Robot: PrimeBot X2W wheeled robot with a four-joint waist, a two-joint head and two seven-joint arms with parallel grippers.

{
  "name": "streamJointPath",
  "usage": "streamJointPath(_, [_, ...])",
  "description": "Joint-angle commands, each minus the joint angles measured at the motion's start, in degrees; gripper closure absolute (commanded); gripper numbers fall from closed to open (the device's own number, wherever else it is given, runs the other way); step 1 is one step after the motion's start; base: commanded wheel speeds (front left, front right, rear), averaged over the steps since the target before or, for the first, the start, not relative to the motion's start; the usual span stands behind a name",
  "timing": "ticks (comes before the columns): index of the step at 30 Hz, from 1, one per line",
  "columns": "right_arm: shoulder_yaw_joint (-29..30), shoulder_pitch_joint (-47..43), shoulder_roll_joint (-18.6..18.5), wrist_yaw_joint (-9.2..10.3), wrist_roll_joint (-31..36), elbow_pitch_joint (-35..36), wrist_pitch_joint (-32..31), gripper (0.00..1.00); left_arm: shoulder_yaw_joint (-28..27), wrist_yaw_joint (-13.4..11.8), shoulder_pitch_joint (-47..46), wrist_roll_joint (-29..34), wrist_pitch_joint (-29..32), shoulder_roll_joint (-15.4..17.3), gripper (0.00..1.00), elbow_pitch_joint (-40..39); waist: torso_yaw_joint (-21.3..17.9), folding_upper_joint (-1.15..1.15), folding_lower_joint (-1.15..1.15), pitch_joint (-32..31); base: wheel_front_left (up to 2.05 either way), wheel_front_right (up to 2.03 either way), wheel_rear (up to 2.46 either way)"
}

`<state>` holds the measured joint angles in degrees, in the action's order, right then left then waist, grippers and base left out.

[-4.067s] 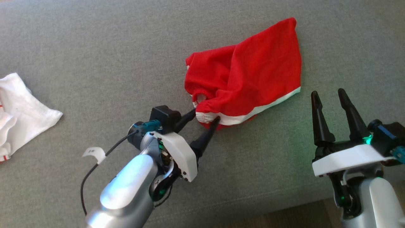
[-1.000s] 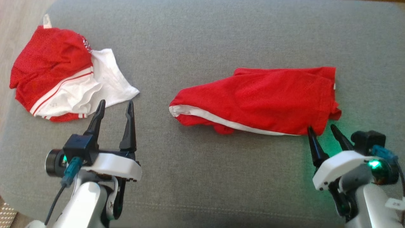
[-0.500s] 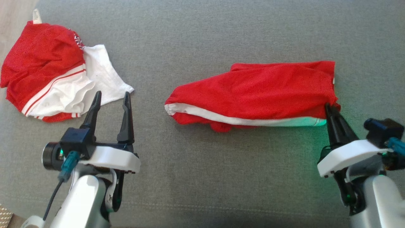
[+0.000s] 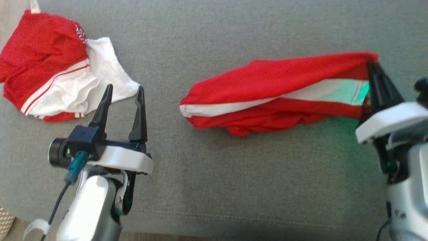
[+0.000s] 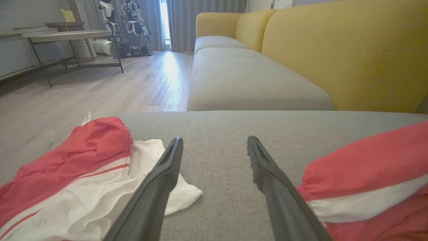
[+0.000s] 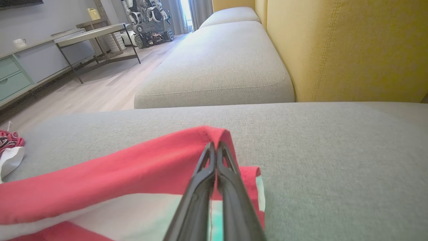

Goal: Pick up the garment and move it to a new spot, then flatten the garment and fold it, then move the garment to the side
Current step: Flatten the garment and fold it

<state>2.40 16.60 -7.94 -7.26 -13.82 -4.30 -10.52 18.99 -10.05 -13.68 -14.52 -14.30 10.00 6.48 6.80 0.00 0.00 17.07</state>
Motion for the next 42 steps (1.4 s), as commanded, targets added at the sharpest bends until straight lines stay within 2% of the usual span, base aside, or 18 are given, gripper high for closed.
streamJointPath(1, [-0.67,2.46,-0.93,-0.23,-0.6,0.35,0.28,1.0,-2.66,0.28,-2.53,0.73,-0.7,0.38,0.0,-1.64,0.83,0.0,0.0,1.08,0.0,0.0,0.0])
streamJointPath(9, [-1.26,9.83,-2.48,-0.23,-2.2,-11.45,2.47,0.98,-3.48,1.59,-3.66,1.78,-0.7,-1.06,0.0,-1.37,1.71,0.0,0.0,3.37,0.0,0.0,0.0])
streamJointPath(10, [-1.56,10.22,-2.6,-0.23,-2.22,-12.33,2.98,0.6,-3.62,1.72,-3.67,1.92,-0.7,-1.17,0.0,-1.28,1.6,0.0,0.0,3.4,0.0,0.0,0.0])
streamJointPath(11, [-1.66,10.48,-2.77,-0.23,-1.89,-13.06,3.63,0.0,-3.75,1.84,-3.66,2.07,-0.7,-1.27,0.0,-1.18,1.43,0.0,0.0,3.39,0.0,0.0,0.0])
streamJointPath(17, [-2.8,8.38,-1.99,-0.23,-1.5,-12.22,7.63,0.0,-4.73,2.43,-3.12,2.8,-0.7,-1.51,0.0,-0.49,-0.3,0.0,0.0,1.92,0.0,0.0,0.0])
streamJointPath(23, [-2.83,4.12,-2.04,-0.23,0.2,-4.82,10.46,0.0,-5.82,2.7,-2.16,3.23,-0.7,-1.23,0.0,-0.05,-2.24,0.0,0.0,-0.5,0.0,0.0,0.0])
streamJointPath(24, [-3.35,2.51,-1.83,-0.23,1.02,-1.89,10.64,0.0,-5.94,2.92,-1.73,3.22,-0.7,-1.21,0.0,0.18,-2.7,0.0,0.0,-1.43,0.0,0.0,0.0])
streamJointPath(33, [-5.46,-5.83,0.4,-0.23,2.84,6.51,9.22,0.0,-6.71,3.46,0.8,2.4,-0.7,-0.64,0.0,1.64,-4.45,0.0,0.0,-5.37,0.0,0.0,0.0])
streamJointPath(42, [-6.43,-12.96,2.16,-0.23,3.28,9.85,6.79,0.0,-6.11,3.8,4.38,1.3,1.18,0.37,0.0,2.33,-5.97,0.0,0.0,-8.72,0.0,0.0,0.0])
